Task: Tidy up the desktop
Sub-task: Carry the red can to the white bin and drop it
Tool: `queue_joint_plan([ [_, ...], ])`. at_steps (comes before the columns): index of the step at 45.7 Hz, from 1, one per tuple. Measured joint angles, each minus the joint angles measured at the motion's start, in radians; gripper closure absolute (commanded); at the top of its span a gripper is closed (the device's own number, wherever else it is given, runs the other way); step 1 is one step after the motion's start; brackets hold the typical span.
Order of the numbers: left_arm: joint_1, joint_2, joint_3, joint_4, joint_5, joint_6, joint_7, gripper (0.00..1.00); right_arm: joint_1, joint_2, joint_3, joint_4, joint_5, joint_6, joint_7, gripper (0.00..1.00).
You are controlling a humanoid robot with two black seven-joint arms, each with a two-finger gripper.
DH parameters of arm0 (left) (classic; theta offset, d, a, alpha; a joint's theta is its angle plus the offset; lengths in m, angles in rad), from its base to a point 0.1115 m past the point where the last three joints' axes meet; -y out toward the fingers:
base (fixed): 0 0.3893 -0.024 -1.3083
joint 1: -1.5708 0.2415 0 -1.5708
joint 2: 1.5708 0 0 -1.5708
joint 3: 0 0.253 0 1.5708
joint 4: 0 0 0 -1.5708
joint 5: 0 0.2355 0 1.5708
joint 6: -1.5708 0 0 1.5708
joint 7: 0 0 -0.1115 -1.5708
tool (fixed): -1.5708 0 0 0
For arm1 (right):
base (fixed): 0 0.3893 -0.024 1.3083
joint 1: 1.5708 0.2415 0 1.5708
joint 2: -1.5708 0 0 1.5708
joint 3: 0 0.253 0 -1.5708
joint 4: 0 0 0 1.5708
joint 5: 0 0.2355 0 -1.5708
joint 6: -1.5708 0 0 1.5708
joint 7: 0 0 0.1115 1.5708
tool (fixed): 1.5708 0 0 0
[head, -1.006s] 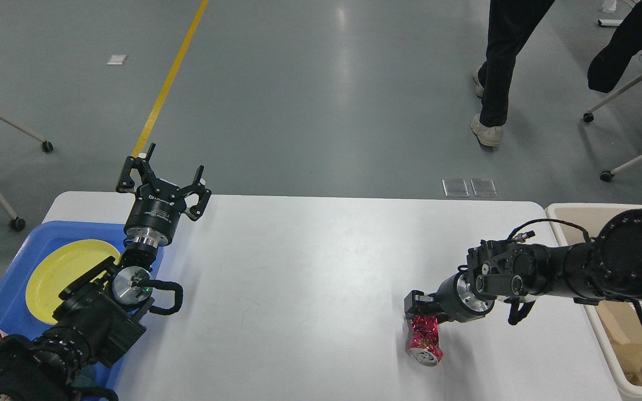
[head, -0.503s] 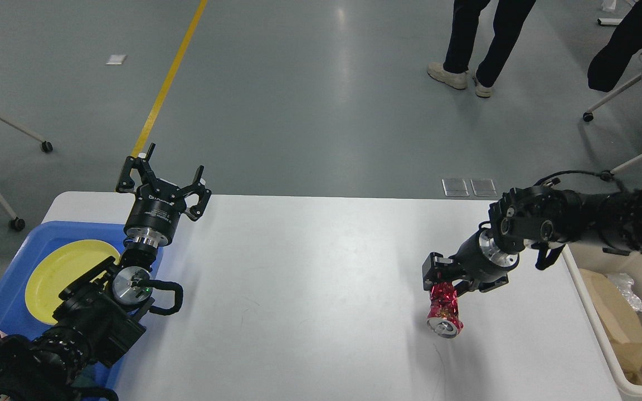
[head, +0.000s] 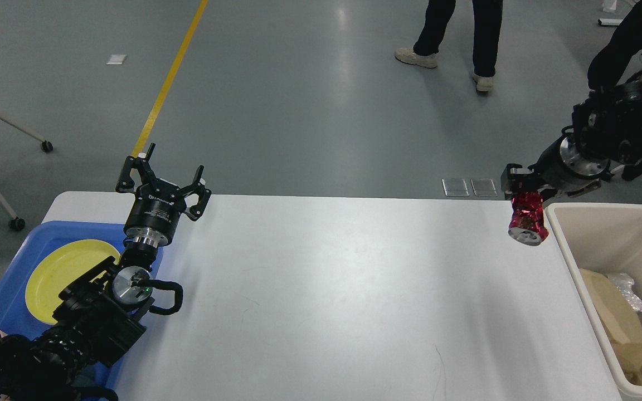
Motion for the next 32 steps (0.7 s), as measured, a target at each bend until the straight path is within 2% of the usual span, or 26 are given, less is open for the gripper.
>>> queue_joint_plan([
  [8,0.0,0.0,0.0,0.0,0.0,0.0,0.0,0.03,-0.04,-0.022,-0.038,-0.151,-0.036,-0.009,-0.001,1.0],
  [21,0.0,0.0,0.0,0.0,0.0,0.0,0.0,0.03,-0.21,-0.048,-0.04,-0.384,-0.072,-0.036,-0.001,1.0],
  [32,0.0,0.0,0.0,0.0,0.0,0.0,0.0,0.03,-0.396,-0.064,-0.024,-0.509,-0.063,-0.239,-0.001,1.0],
])
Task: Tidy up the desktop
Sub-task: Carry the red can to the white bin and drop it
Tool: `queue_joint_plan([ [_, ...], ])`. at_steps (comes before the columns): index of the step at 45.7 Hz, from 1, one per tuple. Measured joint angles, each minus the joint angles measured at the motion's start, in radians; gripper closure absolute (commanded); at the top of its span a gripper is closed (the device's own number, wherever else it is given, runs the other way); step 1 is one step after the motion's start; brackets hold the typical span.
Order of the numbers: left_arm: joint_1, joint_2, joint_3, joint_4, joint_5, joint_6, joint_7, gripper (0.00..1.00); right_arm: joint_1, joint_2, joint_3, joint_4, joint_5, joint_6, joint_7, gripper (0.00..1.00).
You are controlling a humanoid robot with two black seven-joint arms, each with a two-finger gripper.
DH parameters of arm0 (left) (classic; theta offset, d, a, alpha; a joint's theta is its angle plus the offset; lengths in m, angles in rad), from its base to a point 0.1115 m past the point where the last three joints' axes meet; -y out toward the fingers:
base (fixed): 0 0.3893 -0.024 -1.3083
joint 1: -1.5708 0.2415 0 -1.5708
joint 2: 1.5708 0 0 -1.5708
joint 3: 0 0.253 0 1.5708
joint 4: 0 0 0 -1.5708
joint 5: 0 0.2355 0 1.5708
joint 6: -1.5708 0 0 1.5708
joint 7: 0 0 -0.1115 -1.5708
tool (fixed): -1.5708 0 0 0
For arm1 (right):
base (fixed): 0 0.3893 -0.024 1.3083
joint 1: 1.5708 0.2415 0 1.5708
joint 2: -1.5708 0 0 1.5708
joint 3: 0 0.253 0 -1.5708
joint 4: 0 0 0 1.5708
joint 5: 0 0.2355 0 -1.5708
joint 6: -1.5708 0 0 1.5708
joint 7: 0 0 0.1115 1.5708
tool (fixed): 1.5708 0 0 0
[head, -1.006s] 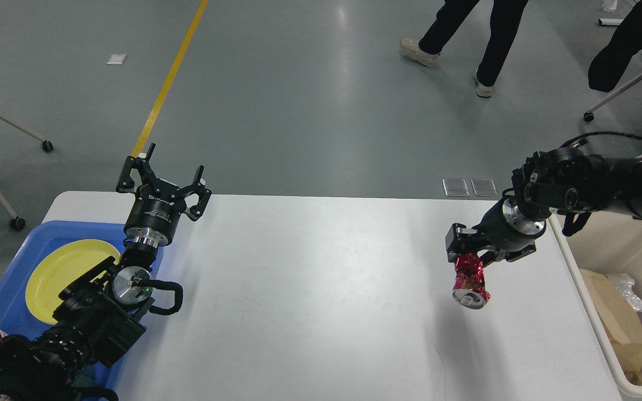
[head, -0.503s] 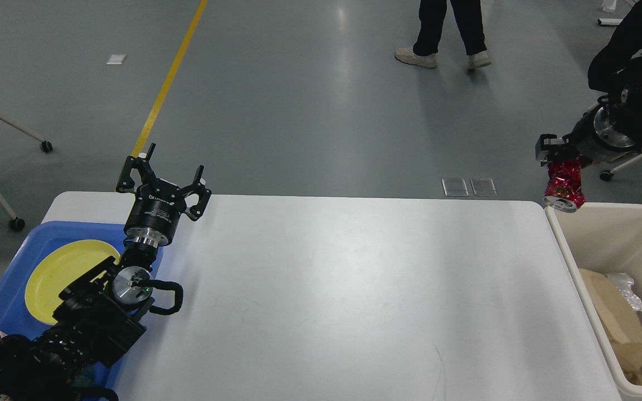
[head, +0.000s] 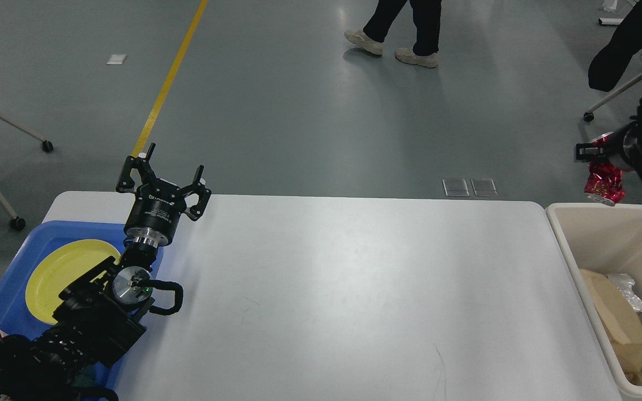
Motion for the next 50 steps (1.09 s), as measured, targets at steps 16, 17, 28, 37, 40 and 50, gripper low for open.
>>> queue_joint_plan([
  [16,0.0,0.0,0.0,0.0,0.0,0.0,0.0,0.03,-0.184,-0.071,0.038,-0.021,0.009,-0.208,0.0,1.0],
  [17,0.0,0.0,0.0,0.0,0.0,0.0,0.0,0.03,-0.196,-0.073,0.045,-0.021,0.009,-0.219,0.0,1.0],
  [28,0.0,0.0,0.0,0.0,0.0,0.0,0.0,0.03,-0.323,-0.087,0.146,-0.084,0.013,-0.257,0.001,1.0],
  [37,0.0,0.0,0.0,0.0,0.0,0.0,0.0,0.03,-0.451,-0.089,0.242,-0.179,0.016,-0.265,0.001,0.41],
  [40,0.0,0.0,0.0,0.0,0.0,0.0,0.0,0.03,-0.462,-0.091,0.266,-0.186,0.016,-0.28,0.002,0.18],
  [50,0.0,0.0,0.0,0.0,0.0,0.0,0.0,0.03,-0.47,-0.094,0.318,-0.18,0.016,-0.337,0.007,0.04],
])
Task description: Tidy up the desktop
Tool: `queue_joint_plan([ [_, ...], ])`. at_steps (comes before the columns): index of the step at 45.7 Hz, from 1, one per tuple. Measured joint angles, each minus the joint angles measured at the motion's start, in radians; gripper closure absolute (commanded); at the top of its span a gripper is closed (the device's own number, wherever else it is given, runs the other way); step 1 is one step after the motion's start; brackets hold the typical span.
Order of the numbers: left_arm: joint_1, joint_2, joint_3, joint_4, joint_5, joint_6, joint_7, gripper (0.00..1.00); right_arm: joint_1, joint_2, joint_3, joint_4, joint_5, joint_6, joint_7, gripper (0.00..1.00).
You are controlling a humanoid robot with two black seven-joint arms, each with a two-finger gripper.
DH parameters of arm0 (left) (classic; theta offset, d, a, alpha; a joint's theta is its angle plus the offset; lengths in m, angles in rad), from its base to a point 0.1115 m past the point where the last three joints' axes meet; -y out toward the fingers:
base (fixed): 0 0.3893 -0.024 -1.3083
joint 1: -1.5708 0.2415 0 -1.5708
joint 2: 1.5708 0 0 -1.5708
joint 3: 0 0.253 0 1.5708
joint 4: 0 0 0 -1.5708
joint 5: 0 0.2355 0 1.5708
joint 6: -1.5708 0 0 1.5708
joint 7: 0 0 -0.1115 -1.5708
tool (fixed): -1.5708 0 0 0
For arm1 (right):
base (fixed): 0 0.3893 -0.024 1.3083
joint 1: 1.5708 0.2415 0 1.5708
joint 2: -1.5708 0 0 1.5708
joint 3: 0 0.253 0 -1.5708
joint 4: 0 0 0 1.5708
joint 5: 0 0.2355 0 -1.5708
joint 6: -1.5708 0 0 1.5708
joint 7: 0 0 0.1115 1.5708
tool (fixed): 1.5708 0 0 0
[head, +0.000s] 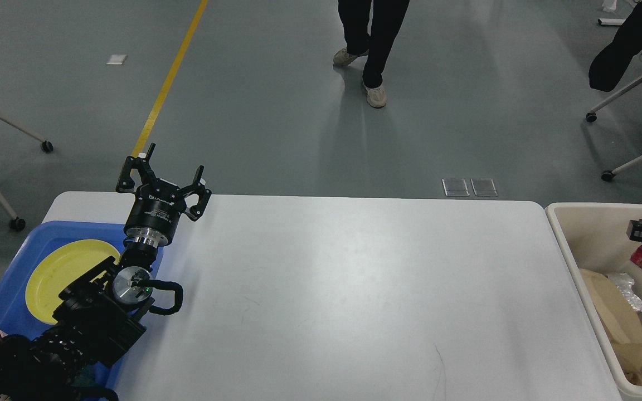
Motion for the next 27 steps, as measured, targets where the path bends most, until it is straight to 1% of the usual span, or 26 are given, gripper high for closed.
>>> queue_joint_plan([
  [7,0.0,0.0,0.0,0.0,0.0,0.0,0.0,0.03,0.0,0.0,0.003,0.004,0.0,-0.002,0.0,0.04],
  [10,0.0,0.0,0.0,0.0,0.0,0.0,0.0,0.03,0.0,0.0,0.003,0.005,0.0,-0.002,0.0,0.0],
  [19,0.0,0.0,0.0,0.0,0.0,0.0,0.0,0.03,0.022,0.002,0.011,0.019,0.0,0.002,0.001,0.0],
  [27,0.0,0.0,0.0,0.0,0.0,0.0,0.0,0.03,0.11,0.019,0.145,0.053,0.0,0.003,0.004,0.0],
])
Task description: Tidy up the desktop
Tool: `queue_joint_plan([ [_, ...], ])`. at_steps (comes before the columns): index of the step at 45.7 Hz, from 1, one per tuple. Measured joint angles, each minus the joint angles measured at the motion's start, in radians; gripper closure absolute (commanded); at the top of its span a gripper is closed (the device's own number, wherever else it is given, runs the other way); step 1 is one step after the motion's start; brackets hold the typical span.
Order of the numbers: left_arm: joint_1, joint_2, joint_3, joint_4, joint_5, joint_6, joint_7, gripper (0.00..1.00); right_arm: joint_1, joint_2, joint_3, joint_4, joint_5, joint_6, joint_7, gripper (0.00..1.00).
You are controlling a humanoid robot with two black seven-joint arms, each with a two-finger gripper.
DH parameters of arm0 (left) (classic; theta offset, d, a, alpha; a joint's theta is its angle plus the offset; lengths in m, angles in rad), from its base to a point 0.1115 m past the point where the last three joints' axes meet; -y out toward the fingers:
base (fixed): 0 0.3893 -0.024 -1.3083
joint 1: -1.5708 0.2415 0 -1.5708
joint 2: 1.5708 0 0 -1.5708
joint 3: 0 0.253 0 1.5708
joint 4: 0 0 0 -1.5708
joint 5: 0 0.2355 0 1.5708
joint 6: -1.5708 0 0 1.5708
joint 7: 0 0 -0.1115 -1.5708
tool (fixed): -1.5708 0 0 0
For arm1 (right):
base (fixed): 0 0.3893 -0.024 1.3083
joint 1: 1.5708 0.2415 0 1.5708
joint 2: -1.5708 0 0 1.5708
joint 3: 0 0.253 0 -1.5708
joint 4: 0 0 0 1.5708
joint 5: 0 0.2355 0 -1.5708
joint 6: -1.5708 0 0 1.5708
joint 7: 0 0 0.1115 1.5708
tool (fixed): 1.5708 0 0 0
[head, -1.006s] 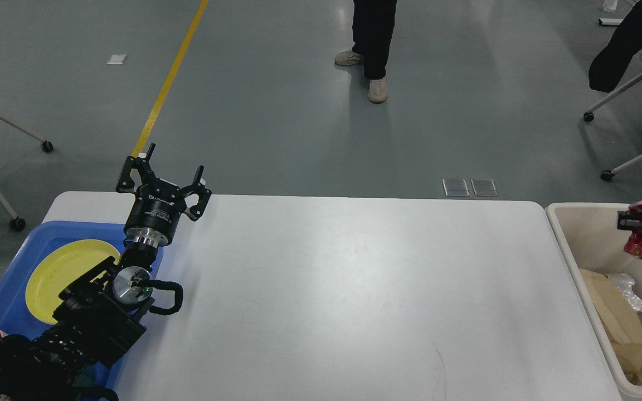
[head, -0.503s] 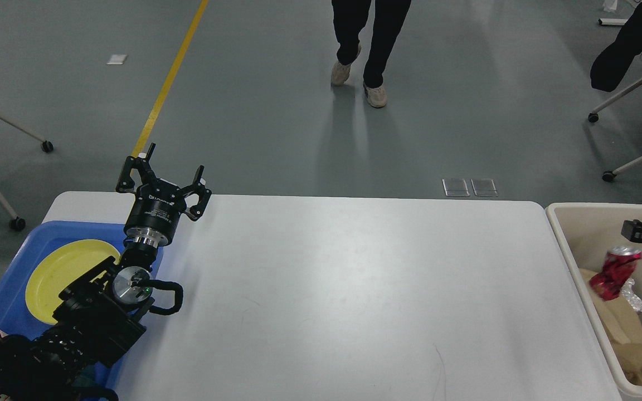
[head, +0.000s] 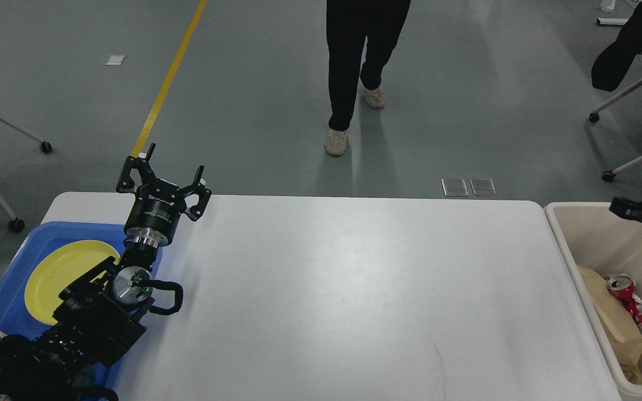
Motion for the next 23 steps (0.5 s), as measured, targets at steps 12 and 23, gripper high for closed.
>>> queue_joint_plan([
  [12,0.0,0.0,0.0,0.0,0.0,0.0,0.0,0.03,0.168,0.201,0.095,0.012,-0.002,-0.001,0.002,0.0],
  [23,0.0,0.0,0.0,0.0,0.0,0.0,0.0,0.03,0.295,0.489,0.203,0.014,0.003,-0.002,0.001,0.0],
])
